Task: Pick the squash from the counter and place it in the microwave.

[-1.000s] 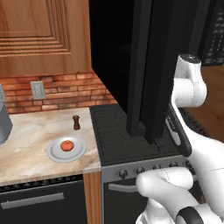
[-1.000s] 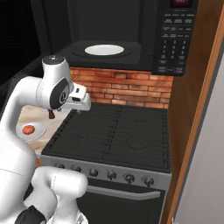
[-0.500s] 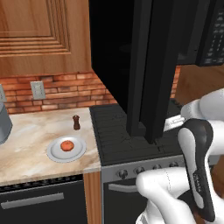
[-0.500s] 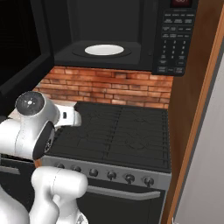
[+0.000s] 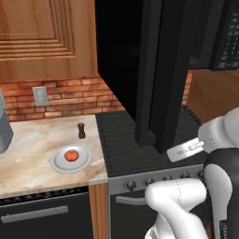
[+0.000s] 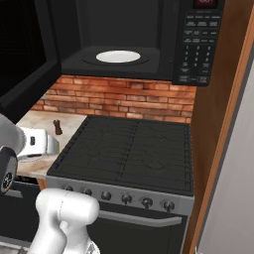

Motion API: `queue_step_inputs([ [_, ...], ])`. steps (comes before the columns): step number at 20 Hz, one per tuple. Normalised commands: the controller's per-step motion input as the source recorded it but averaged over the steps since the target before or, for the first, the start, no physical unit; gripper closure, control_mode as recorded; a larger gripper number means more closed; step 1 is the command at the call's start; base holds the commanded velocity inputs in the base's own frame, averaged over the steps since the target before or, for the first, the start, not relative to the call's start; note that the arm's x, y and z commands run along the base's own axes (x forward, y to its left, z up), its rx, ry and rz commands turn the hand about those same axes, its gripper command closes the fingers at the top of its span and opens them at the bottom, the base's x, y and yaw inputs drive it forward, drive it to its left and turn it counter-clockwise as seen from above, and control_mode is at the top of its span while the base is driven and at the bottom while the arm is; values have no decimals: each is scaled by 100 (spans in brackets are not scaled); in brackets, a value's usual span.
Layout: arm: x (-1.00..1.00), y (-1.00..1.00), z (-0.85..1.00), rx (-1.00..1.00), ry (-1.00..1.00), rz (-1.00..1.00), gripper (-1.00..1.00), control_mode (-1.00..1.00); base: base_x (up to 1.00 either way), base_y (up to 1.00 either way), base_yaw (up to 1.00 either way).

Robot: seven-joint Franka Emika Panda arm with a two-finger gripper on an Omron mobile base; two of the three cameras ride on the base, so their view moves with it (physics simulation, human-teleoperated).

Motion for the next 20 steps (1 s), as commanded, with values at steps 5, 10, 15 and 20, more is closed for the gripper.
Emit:
queue_step_inputs([
  [5,-75,81,-1,0,19,-25,-100,-100,0,0,0],
  [10,-30,100,-29,0,12,-17,-100,-100,0,0,0],
  [15,14,100,-42,0,6,-11,-100,-100,0,0,0],
  [20,90,100,-42,0,1,-8,-100,-100,0,0,0],
])
